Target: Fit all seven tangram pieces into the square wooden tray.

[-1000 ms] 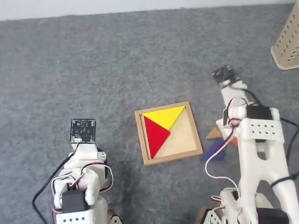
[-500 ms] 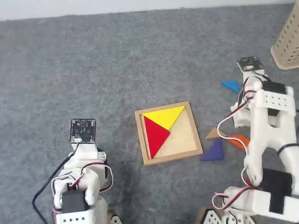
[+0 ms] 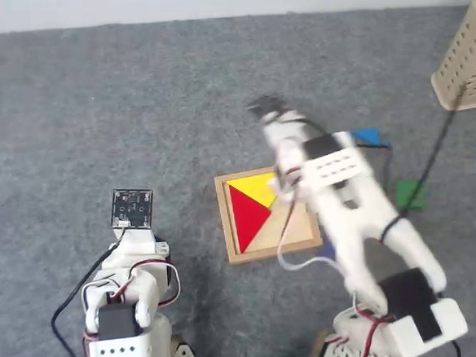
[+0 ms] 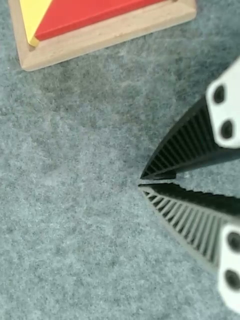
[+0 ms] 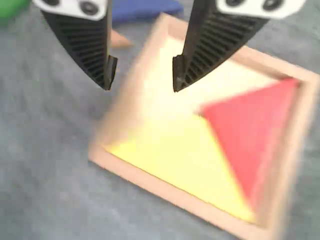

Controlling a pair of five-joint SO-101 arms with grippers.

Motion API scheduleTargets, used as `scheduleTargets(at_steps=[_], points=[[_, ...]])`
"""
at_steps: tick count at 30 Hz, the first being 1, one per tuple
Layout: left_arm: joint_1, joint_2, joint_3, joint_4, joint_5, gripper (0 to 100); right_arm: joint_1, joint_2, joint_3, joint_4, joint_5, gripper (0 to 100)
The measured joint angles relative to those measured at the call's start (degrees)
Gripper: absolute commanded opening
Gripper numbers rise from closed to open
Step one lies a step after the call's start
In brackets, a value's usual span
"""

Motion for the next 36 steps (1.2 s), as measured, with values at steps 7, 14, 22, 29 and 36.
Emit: scheduleTargets(at_steps=[7,14,22,29,36], points=[[0.0,0.0,0.0,0.0,0.0,1,-10.4,0.0,4.4,-12.0,-0.3,0.5],[0.0,0.0,0.0,0.0,0.0,1,-11.3,0.0,11.8,-19.3,-0.3,3.4],[0.0,0.0,0.0,0.0,0.0,1,-11.5,2.3,14.2,-22.2,-0.4,3.4],[0.0,0.0,0.0,0.0,0.0,1,-11.6,4.6,13.9,-25.8,-0.4,3.4],[0.0,0.0,0.0,0.0,0.0,1,-11.6,4.8,13.9,-25.8,-0.4,3.7]])
